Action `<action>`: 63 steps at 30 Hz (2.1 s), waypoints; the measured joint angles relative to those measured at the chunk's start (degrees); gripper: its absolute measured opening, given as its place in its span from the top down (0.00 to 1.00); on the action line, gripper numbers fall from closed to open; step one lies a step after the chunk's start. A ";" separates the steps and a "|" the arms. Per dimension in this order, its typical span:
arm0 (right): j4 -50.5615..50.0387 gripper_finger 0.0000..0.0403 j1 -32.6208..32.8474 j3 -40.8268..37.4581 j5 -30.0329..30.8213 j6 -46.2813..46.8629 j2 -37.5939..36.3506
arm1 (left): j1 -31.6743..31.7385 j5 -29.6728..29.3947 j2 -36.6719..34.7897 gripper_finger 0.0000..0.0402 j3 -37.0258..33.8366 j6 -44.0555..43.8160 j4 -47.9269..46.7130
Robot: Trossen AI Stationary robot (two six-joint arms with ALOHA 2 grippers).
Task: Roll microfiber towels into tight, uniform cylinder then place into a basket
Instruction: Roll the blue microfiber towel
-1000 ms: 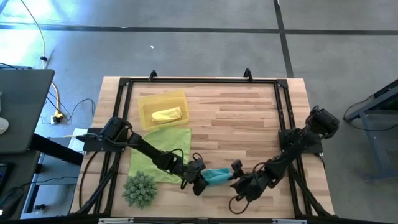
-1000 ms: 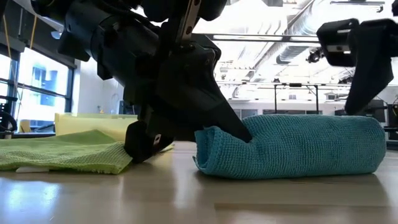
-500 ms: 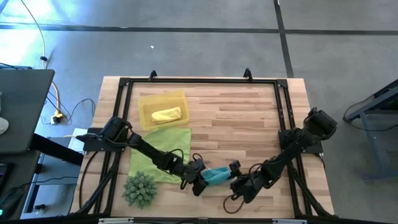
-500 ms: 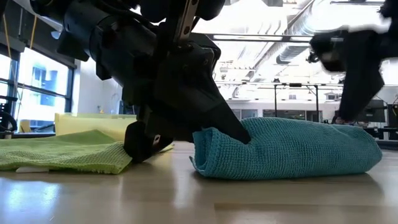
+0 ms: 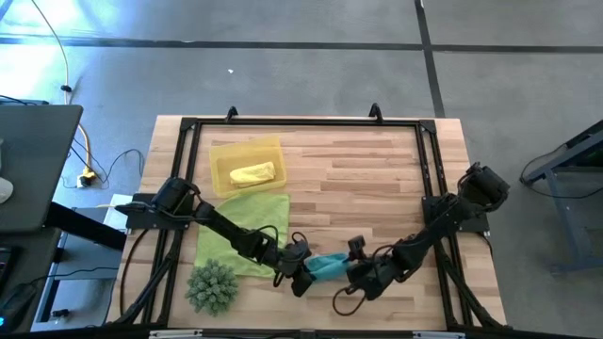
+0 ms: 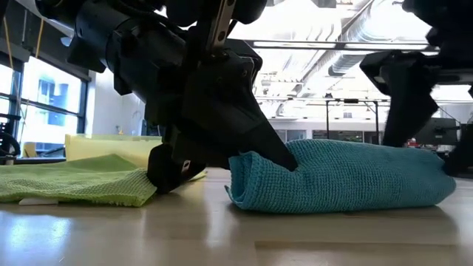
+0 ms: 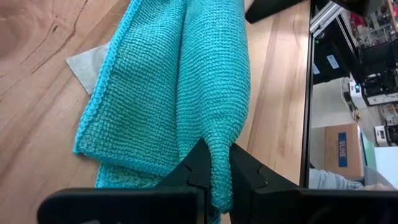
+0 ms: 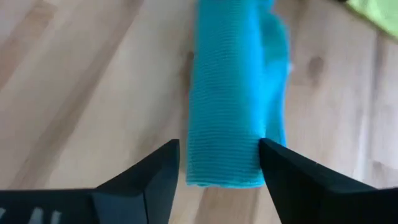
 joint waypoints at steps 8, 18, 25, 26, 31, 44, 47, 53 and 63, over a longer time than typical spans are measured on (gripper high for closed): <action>-0.45 0.40 0.60 -0.02 -0.14 -1.30 0.00 | 0.00 -0.07 0.00 0.96 0.00 0.03 0.02; -4.01 0.41 2.00 3.69 0.17 -2.08 -0.35 | 0.00 -0.11 0.00 0.96 0.00 0.08 0.02; -2.93 0.41 2.80 2.44 1.84 -1.93 -0.01 | 0.00 -0.13 0.00 0.96 0.00 0.06 0.04; -2.19 0.41 2.47 1.71 1.96 -1.94 0.22 | 0.00 -0.11 0.00 0.96 0.00 0.06 0.04; 0.68 0.41 0.99 -1.03 2.15 -1.76 0.76 | 0.02 -0.29 0.00 0.96 0.00 0.01 0.19; 2.57 0.57 0.96 -0.85 0.40 1.25 6.14 | 0.02 -0.26 0.00 0.96 0.00 -0.02 0.59; 2.21 0.68 1.51 -0.86 0.54 3.66 6.37 | 0.07 0.87 0.00 0.95 0.08 0.99 0.60; 1.87 0.95 2.07 -0.87 -0.05 7.25 6.44 | 0.04 1.95 0.44 0.83 2.83 5.00 -3.24; 1.70 0.99 0.02 -0.85 -6.62 16.96 6.23 | 0.72 5.77 -5.14 0.63 8.47 24.78 -23.97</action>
